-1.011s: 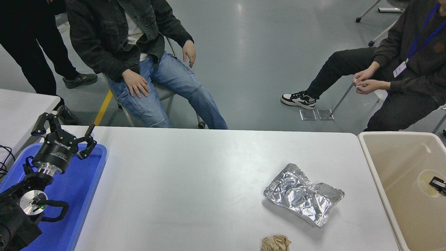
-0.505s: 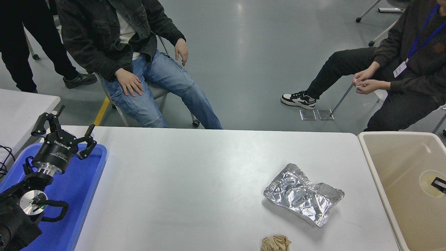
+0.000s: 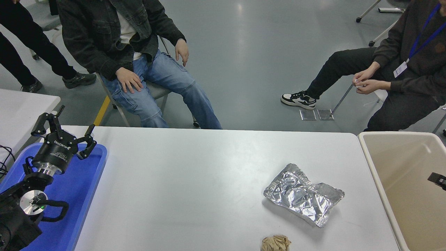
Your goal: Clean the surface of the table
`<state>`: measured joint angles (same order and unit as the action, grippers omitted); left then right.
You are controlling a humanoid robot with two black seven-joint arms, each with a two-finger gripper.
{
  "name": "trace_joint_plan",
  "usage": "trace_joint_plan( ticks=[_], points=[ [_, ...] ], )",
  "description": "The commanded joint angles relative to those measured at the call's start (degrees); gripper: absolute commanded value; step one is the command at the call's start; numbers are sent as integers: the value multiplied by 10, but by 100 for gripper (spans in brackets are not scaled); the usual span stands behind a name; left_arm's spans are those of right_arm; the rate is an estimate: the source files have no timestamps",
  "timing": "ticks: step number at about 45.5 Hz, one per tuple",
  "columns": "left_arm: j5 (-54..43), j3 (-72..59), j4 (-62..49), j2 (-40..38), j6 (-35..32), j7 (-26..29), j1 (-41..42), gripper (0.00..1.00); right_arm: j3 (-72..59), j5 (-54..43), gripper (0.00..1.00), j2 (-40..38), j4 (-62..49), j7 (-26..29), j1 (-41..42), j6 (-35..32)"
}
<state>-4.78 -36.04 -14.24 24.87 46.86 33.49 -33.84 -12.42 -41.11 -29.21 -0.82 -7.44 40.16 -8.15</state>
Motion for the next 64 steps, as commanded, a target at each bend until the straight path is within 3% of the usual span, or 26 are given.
trace_joint_plan(
  ticks=[1,7,15,19,29,51,64],
  points=[
    [0,0,0,0,0,0,0,100,3,7,100,-4,-20,-2,5,1],
    [0,0,0,0,0,0,0,100,13,52,100,-8,-10,-2,19,-1],
    [0,0,0,0,0,0,0,100,58,216,100,-19,-2,0,46,-8],
    [-1,0,0,0,0,0,0,100,82,248,100,-24,10,-2,47,-9],
    [0,0,0,0,0,0,0,100,237,254,100,-28,34,-6,48,-11],
    [0,0,0,0,0,0,0,100,487,254,100,-102,294,-6,-12,-20],
    [0,0,0,0,0,0,0,100,593,269,100,-46,318,-36,-33,-35]
  ],
)
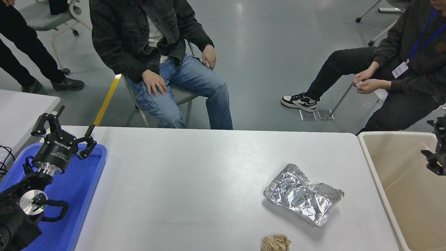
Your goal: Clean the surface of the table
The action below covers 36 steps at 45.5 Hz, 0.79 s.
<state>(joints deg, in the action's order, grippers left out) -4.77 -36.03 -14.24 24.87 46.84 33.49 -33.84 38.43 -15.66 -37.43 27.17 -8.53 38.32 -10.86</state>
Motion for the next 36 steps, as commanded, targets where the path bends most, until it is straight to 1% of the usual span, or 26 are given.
trace_joint_plan(
  ticks=[1,9,16,19,26,30,36],
  points=[
    [0,0,0,0,0,0,0,100,89,21,100,40,42,-31,-16,-7],
    [0,0,0,0,0,0,0,100,110,75,100,49,134,-60,-41,-7],
    [0,0,0,0,0,0,0,100,133,77,100,61,201,-81,-66,-7],
    [0,0,0,0,0,0,0,100,132,69,100,81,206,-91,-78,-8],
    [0,0,0,0,0,0,0,100,119,65,100,114,203,-159,-96,-8],
    [0,0,0,0,0,0,0,100,118,56,100,119,203,-168,-104,-8],
    [0,0,0,0,0,0,0,100,118,56,100,122,203,-167,-101,-8]
  ],
)
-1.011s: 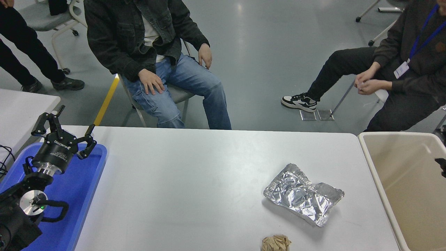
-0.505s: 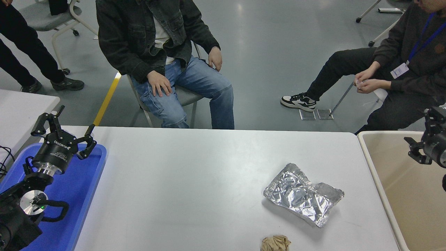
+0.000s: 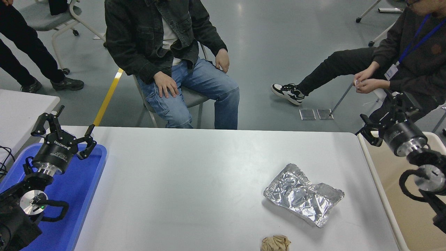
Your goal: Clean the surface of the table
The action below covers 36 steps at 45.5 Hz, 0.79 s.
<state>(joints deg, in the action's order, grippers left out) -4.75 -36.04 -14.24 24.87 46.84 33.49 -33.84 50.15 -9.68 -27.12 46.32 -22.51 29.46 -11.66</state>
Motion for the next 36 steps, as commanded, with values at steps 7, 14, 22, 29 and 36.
trace_joint_plan(
  ticks=[7,14,22,29,36],
  points=[
    [0,0,0,0,0,0,0,100,-1,-4,100,18,10,-26,-7,1],
    [0,0,0,0,0,0,0,100,-3,-4,100,20,8,-26,-5,5],
    [0,0,0,0,0,0,0,100,-33,-6,100,17,11,-26,-5,8],
    [0,0,0,0,0,0,0,100,-47,-5,100,-7,66,-19,-7,17],
    [0,0,0,0,0,0,0,100,-112,-6,100,-59,126,-11,3,31]
  ],
)
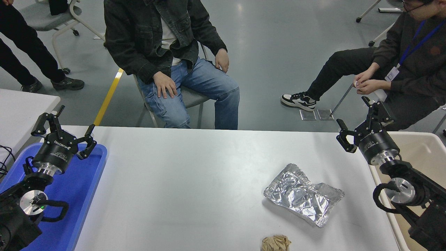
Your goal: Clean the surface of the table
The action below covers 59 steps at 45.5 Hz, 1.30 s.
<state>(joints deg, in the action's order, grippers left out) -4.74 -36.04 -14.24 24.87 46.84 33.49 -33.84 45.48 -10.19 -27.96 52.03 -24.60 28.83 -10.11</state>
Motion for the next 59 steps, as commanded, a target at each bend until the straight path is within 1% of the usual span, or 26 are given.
trace_joint_plan(
  ticks=[1,4,8,13,16,18,19,23,29,32,34,37,41,49,53,59],
  points=[
    [0,0,0,0,0,0,0,100,-75,-2,100,-56,76,10,14,14],
    [0,0,0,0,0,0,0,100,-108,-13,100,-78,103,13,25,15],
    [0,0,0,0,0,0,0,100,-149,-60,100,-111,136,22,39,17],
    [0,0,0,0,0,0,0,100,-170,-115,100,-143,164,45,48,18],
    [0,0,0,0,0,0,0,100,-173,-130,100,-163,186,73,48,14],
    [0,0,0,0,0,0,0,100,-174,-132,100,-177,200,105,49,15],
    [0,0,0,0,0,0,0,100,-172,-130,100,-188,210,144,49,14],
    [0,0,0,0,0,0,0,100,-163,-130,100,-200,223,239,50,14],
    [0,0,0,0,0,0,0,100,-162,-133,100,-217,237,407,61,9],
    [0,0,0,0,0,0,0,100,-166,-144,100,-226,256,468,68,7],
    [0,0,0,0,0,0,0,100,-170,-166,100,-234,265,493,75,-1],
    [0,0,0,0,0,0,0,100,-174,-213,100,-235,270,498,79,-31],
    [0,0,0,0,0,0,0,100,-175,-268,99,-238,290,498,77,-54],
    [0,0,0,0,0,0,0,100,-203,-286,100,-233,300,498,83,-76],
    [0,0,0,0,0,0,0,100,-237,-293,97,-232,297,498,107,-76],
    [0,0,0,0,0,0,0,100,-294,-293,98,-231,293,498,152,-74]
  ],
)
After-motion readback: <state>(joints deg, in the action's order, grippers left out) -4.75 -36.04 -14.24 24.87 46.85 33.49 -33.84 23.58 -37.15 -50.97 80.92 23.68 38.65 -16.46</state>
